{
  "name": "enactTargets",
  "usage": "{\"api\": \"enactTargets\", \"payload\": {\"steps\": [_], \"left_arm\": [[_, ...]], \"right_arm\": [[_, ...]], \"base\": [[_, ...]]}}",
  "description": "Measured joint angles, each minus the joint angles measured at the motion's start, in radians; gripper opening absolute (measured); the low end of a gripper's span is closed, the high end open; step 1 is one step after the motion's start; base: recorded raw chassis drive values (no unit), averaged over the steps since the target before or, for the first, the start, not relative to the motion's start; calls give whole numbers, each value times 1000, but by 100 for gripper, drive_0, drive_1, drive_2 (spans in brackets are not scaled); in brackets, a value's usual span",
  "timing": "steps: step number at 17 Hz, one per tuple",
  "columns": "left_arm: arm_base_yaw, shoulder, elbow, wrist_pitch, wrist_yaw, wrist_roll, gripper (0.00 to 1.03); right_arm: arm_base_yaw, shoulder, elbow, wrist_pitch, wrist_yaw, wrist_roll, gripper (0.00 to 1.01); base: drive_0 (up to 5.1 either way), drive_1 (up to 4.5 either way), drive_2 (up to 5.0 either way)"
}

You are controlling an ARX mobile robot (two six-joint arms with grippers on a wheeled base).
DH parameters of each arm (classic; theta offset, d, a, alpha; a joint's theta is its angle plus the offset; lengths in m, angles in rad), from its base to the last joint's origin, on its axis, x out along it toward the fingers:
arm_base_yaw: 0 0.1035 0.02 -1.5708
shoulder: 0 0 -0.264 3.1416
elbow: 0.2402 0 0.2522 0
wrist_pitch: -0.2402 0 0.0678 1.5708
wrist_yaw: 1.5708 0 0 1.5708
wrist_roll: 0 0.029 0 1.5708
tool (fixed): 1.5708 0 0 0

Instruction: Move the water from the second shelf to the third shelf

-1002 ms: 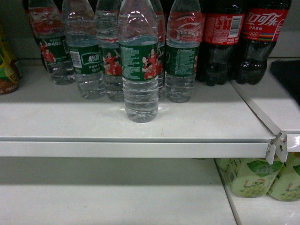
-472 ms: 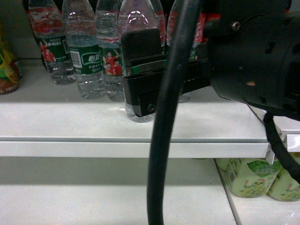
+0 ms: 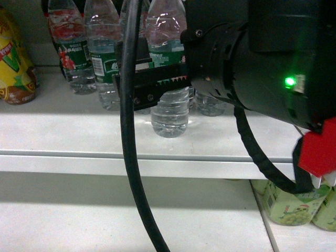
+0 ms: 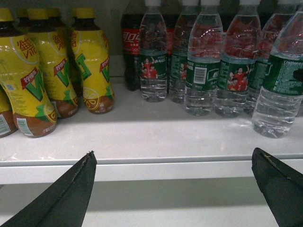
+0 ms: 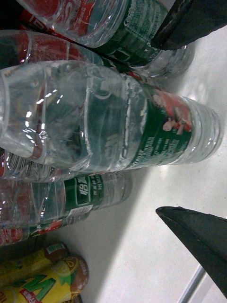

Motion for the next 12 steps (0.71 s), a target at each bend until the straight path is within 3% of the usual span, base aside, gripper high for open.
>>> {"api": "enactTargets", "payload": {"steps": [12], "left_arm": [[0,0,0,0,0,0,98]], "right_arm": [[0,118,209,-109,40,59,98]], "base": [[0,0,0]]}}
